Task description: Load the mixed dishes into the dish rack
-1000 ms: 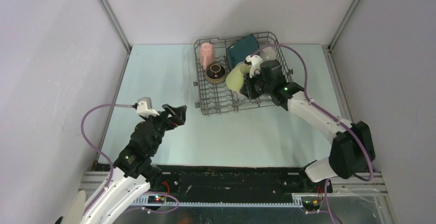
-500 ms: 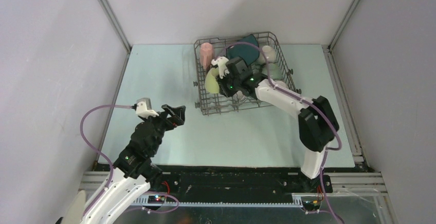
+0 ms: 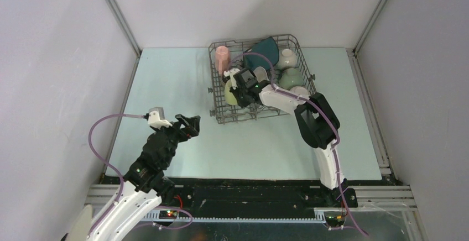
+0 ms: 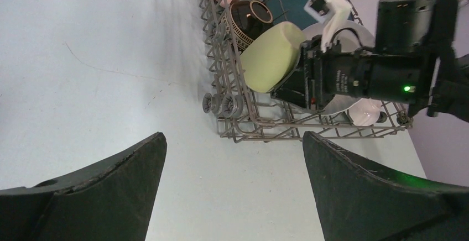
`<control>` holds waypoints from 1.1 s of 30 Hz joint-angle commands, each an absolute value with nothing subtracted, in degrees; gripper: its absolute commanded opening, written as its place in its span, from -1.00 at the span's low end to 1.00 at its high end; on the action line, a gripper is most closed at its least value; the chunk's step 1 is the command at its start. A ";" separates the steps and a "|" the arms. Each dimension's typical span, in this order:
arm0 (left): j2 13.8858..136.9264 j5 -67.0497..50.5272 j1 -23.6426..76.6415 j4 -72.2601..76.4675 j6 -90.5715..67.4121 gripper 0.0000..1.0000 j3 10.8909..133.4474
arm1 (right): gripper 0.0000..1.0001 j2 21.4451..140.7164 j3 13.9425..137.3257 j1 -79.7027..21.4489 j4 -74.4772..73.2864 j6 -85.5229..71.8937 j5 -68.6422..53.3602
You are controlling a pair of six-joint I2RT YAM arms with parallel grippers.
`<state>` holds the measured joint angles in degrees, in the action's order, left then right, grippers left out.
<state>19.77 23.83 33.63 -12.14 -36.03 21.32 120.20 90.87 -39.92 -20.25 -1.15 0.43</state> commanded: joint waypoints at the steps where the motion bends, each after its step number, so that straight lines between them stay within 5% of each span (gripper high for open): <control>1: 19.94 25.66 33.63 -10.67 -35.69 0.99 21.49 | -0.91 122.27 94.99 -40.19 -14.46 -2.38 3.35; 6: 20.51 25.04 33.64 -9.09 -35.36 0.99 20.64 | -0.43 123.20 94.46 -40.33 -14.69 -2.84 3.25; 11: 21.59 24.27 33.66 -7.86 -34.68 0.99 20.42 | 0.46 122.66 93.32 -40.60 -15.05 -4.39 5.10; 15: 21.66 23.82 33.65 -7.40 -34.43 1.00 20.24 | 0.91 120.00 91.28 -40.74 -13.70 -5.06 6.52; 33: 25.11 27.36 33.66 3.39 -29.62 0.99 17.54 | 0.99 89.78 75.75 -43.59 -7.10 -2.84 16.90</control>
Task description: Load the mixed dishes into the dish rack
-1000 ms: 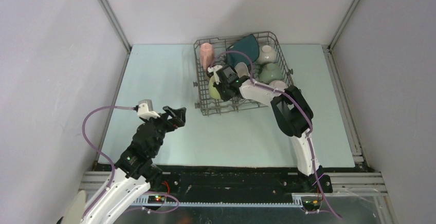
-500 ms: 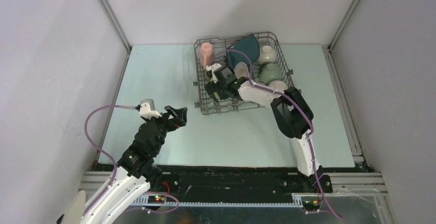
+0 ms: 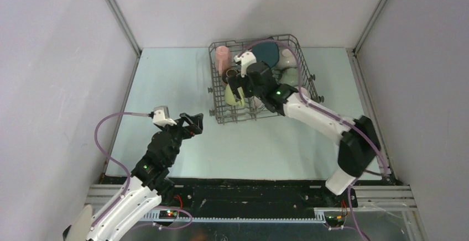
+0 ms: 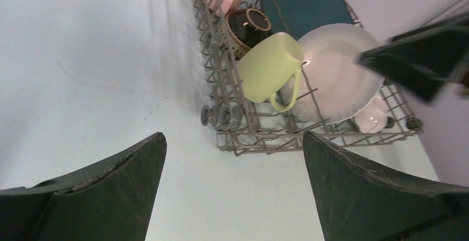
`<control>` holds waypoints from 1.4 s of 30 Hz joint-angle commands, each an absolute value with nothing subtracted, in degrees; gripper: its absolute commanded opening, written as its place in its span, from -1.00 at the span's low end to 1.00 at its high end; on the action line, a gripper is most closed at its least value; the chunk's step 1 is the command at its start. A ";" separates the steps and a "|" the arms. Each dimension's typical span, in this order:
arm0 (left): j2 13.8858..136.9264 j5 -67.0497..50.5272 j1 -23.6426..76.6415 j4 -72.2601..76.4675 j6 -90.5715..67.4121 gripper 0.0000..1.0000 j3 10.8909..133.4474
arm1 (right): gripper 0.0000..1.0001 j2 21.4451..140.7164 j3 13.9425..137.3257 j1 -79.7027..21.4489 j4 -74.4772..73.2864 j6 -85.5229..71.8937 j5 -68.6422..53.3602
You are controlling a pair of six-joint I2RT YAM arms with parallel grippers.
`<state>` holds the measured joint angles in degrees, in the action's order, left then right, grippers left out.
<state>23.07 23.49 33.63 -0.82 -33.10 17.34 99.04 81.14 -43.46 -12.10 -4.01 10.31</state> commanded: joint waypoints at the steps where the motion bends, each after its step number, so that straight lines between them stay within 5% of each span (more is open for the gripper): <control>1: 25.46 28.55 33.66 3.28 -29.05 0.99 18.03 | 0.99 88.09 72.62 -43.48 -6.15 -2.47 17.59; 12: 31.32 39.06 33.66 15.33 -13.96 0.99 15.62 | 0.99 56.55 36.23 -35.10 8.50 -8.79 20.75; 17: 39.40 46.84 32.71 31.92 0.14 0.99 13.39 | 0.99 46.90 23.57 -27.31 17.95 -11.00 24.62; 23: 49.23 43.62 20.42 36.97 0.99 0.99 13.02 | 0.99 40.81 9.02 -21.72 35.06 -4.52 23.17; 29: 54.52 34.15 11.62 48.52 0.73 0.99 7.08 | 0.99 44.54 6.54 -16.95 35.74 -1.73 18.14; 35: 59.65 31.51 8.93 51.55 3.00 0.99 9.27 | 0.99 56.26 3.90 -12.12 53.27 -4.58 16.86; 42: 65.80 22.02 2.49 59.39 0.53 0.96 9.44 | 0.99 61.34 7.92 -7.09 50.47 -6.52 7.59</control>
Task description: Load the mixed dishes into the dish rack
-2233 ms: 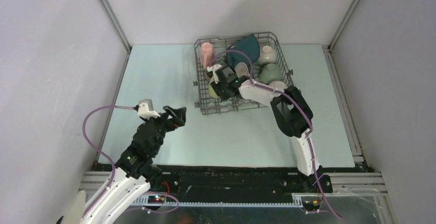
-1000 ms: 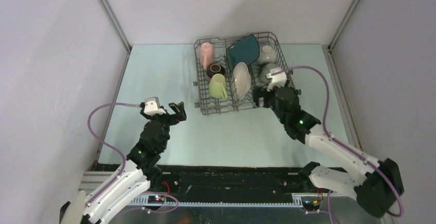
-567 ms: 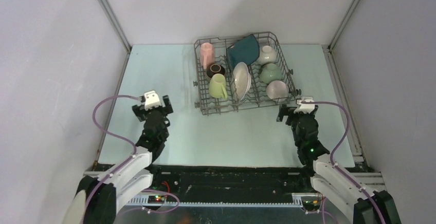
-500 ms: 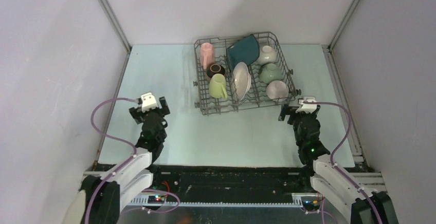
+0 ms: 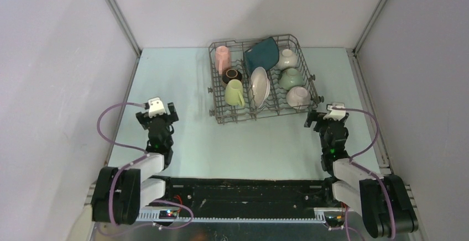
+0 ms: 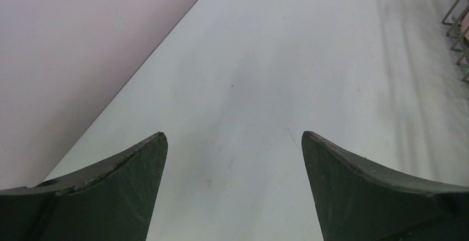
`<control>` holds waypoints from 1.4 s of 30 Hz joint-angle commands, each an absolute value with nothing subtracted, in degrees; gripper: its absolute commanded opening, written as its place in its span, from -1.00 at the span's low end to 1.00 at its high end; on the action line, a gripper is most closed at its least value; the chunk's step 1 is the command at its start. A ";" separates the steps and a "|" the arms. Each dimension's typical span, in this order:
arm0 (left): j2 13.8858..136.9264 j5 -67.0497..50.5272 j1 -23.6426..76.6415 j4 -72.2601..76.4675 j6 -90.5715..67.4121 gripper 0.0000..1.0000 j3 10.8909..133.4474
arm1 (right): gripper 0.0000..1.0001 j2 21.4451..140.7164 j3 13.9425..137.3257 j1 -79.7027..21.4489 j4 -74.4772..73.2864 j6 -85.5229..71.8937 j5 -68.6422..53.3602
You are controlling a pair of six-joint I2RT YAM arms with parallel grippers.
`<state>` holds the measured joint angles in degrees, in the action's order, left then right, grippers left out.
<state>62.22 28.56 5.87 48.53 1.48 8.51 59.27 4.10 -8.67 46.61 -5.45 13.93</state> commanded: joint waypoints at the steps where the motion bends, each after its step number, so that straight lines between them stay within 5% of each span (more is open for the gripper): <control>1: 68.37 21.38 2.01 61.29 0.35 0.95 8.91 | 0.99 62.55 9.69 -6.69 48.39 -6.51 6.29; 19: 71.87 20.54 1.14 61.09 0.35 0.99 10.69 | 0.99 62.10 10.64 3.06 46.13 -8.41 -2.86; 23: 71.84 20.48 1.14 61.04 0.32 1.00 10.71 | 0.99 64.33 5.44 1.90 59.01 -4.65 1.41; 26: 71.89 20.48 1.14 61.07 0.39 0.99 10.72 | 0.99 77.90 6.05 1.29 72.60 -3.43 2.22; 42: 71.98 20.45 1.14 60.87 0.32 0.99 10.88 | 0.99 77.77 14.09 -0.57 56.57 -2.71 2.41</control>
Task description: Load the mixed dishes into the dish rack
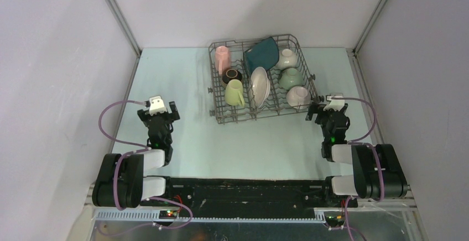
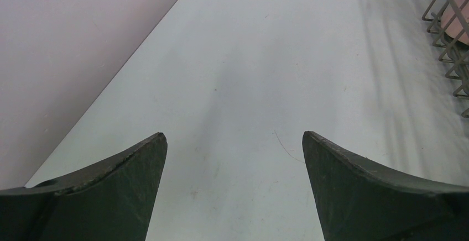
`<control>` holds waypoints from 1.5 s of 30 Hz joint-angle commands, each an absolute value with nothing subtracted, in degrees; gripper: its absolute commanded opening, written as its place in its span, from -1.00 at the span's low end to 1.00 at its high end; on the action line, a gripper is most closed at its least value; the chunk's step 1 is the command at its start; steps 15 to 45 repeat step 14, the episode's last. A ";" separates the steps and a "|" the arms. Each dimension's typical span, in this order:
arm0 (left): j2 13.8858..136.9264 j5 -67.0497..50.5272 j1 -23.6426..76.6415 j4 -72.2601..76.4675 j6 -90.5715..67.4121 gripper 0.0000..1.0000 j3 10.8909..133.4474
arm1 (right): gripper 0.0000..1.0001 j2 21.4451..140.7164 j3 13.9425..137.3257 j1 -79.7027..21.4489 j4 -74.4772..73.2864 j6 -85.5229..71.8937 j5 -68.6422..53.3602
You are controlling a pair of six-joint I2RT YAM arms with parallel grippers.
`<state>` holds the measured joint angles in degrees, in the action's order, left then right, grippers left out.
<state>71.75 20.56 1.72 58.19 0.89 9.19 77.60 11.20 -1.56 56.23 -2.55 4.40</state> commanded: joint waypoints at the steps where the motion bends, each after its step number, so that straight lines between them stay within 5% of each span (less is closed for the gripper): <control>1: 72.03 20.43 1.14 60.83 0.34 0.99 10.92 | 0.99 77.71 14.21 0.24 55.65 -2.85 1.77; 45: 71.99 19.54 0.54 60.17 -1.05 0.99 11.24 | 0.99 77.74 14.35 1.15 55.61 -2.90 1.23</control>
